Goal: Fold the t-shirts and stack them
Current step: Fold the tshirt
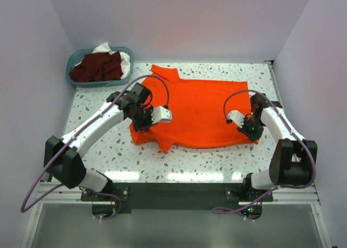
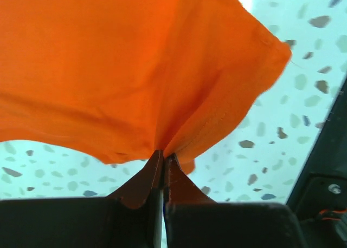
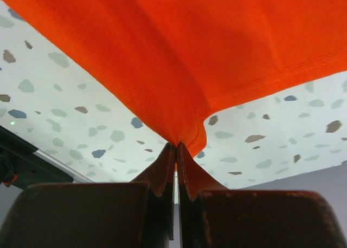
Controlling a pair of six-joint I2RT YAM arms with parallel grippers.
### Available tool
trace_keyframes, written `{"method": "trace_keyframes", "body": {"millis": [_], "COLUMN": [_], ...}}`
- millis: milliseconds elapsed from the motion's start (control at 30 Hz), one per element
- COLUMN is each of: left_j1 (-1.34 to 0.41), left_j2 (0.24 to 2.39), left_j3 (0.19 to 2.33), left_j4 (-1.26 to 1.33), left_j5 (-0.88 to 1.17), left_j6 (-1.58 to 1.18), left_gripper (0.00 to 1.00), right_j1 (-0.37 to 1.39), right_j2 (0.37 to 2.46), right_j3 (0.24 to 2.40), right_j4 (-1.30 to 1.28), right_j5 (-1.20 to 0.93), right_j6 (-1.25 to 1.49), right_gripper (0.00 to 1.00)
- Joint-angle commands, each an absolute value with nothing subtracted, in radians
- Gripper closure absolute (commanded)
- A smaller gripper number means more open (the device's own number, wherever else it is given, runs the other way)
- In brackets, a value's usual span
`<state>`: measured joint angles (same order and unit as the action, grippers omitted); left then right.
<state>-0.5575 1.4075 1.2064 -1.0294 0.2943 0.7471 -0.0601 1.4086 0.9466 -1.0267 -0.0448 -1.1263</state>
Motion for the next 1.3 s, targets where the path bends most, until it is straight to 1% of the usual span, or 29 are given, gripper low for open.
{"method": "trace_keyframes", "body": {"millis": [0,167,333,600,933,1267], "left_j1": [-0.502,-0.445,-0.423,-0.41,-0.356,-0.342], "left_j2": [1.514,1.662,1.776,1.973,2.078,2.137], "left_j3": [1.326,1.48,1.604,1.817,1.93,1.977], "left_j4": [-1.039,-1.043,-1.057,-1.098,-1.118,-1.086], "left_j5": [0.296,0.282,0.281,0.307,0.311,0.325], "left_j6": [0.841,0.919,0.988,1.068,1.111,1.115], "left_gripper": [1.0,1.0,1.0,1.0,1.0,1.0], "right_j1": [-0.064,-0.064,-0.064,-0.064,-0.064,-0.067], "right_j2": [1.468,1.578,1.712,1.825,1.904,1.962], "right_j3": [1.051,1.169,1.276,1.368,1.488,1.528], "right_j4": [-1.035,-1.063,-1.077,-1.078,-1.095,-1.075], "right_j5": [-0.072,-0.055,-0.049,-0.043,-0.054,-0.038], "right_j6": [-1.134,-1.14,-1.143,-1.138,-1.121,-1.109], "right_gripper": [1.0,1.0,1.0,1.0,1.0,1.0]}}
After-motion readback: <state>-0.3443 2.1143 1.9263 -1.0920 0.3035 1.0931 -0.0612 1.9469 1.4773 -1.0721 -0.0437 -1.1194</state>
